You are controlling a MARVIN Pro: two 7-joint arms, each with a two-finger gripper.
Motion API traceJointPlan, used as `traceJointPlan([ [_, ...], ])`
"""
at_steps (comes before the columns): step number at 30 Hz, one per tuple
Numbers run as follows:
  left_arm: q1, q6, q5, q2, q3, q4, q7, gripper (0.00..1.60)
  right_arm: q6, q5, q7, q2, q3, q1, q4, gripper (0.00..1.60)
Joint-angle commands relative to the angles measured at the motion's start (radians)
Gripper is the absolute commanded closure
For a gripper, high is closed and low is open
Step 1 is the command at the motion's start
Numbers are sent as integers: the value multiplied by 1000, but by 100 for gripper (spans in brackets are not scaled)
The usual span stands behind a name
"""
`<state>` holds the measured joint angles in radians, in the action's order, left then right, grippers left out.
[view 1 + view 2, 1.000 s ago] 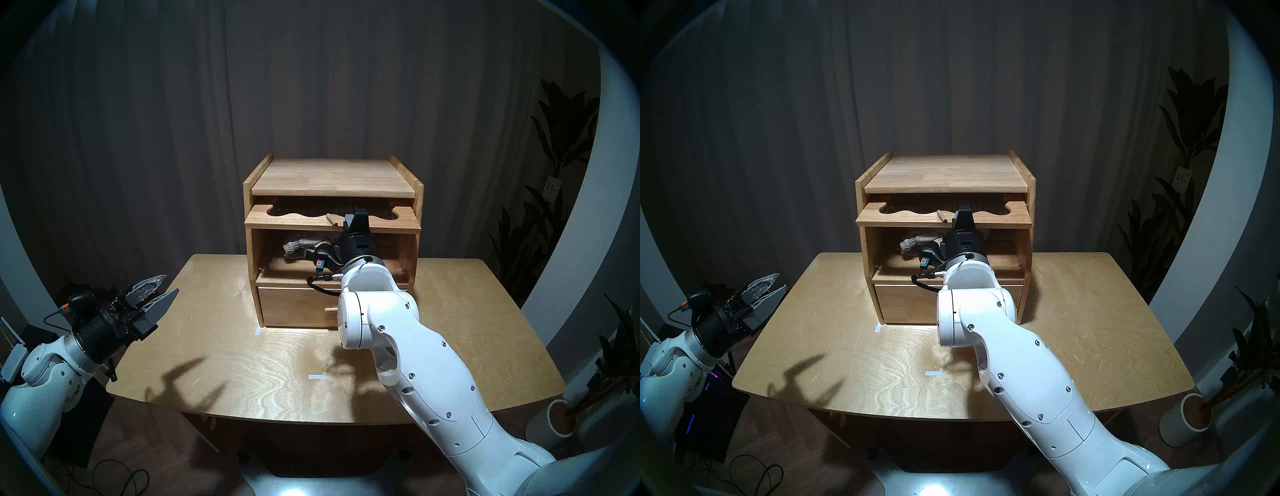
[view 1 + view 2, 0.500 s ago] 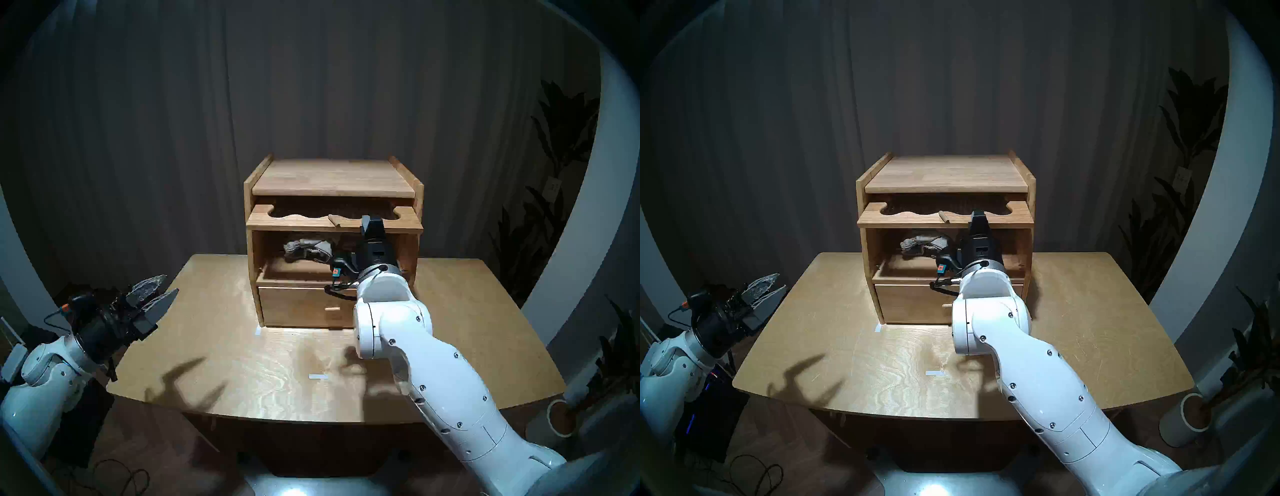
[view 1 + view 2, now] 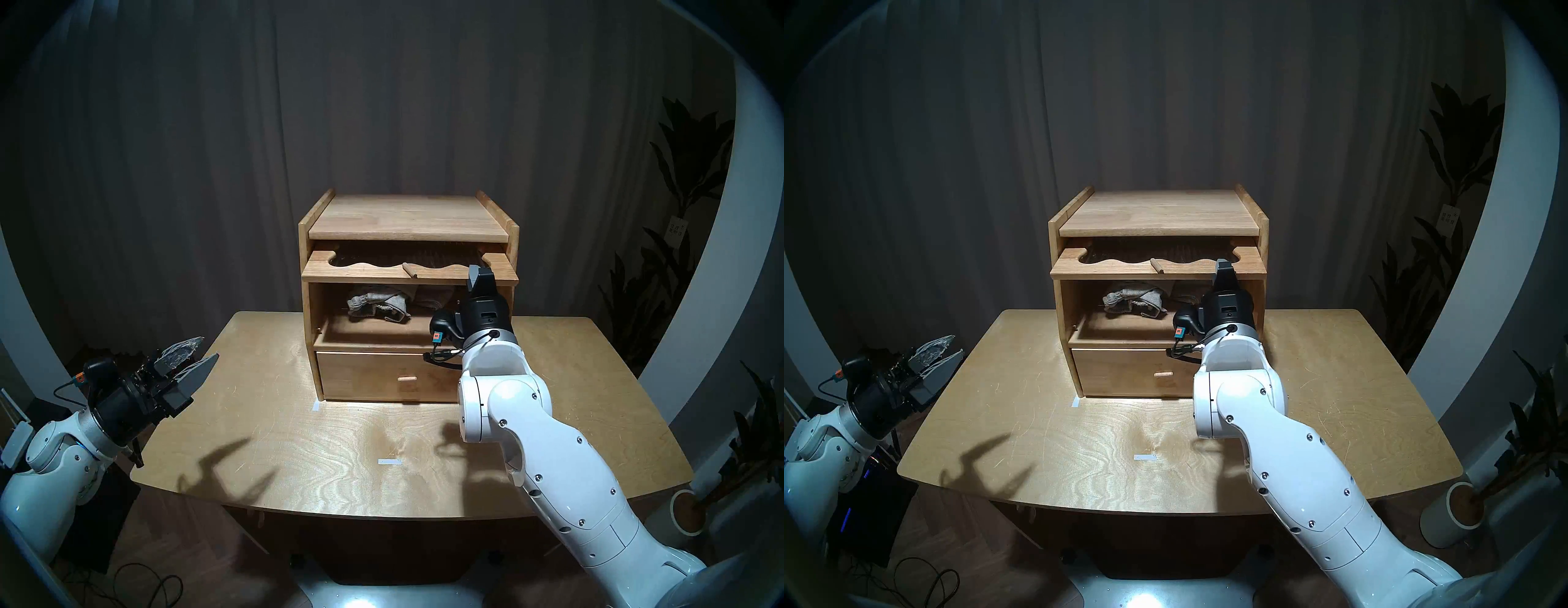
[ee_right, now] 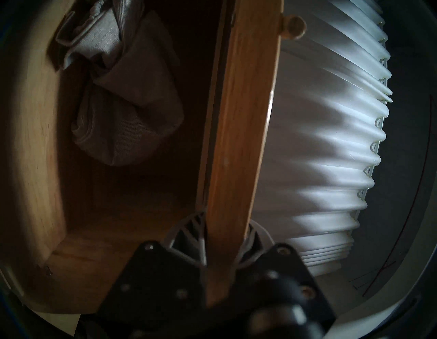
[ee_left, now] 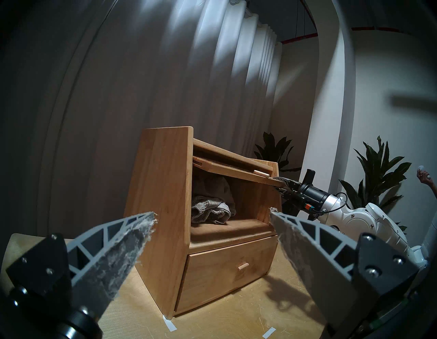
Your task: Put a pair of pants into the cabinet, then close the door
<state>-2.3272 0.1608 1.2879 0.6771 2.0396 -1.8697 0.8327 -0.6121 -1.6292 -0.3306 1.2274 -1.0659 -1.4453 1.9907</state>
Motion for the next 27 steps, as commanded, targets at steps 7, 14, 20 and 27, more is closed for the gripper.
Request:
traceJointPlan([
  [7, 3, 3, 1, 0, 13, -6, -1, 0, 25, -31, -1, -118, -34, -64, -2, 0],
  [14, 3, 3, 1, 0, 13, -6, -1, 0, 65, -42, -26, -114, -45, 20, -36, 0],
  [20, 4, 3, 1, 0, 11, -5, -1, 0, 116, 67, 20, -52, -38, 56, -25, 0],
  [27, 5, 3, 1, -1, 10, -4, 0, 0, 97, 258, 56, 45, -12, 66, -18, 0],
])
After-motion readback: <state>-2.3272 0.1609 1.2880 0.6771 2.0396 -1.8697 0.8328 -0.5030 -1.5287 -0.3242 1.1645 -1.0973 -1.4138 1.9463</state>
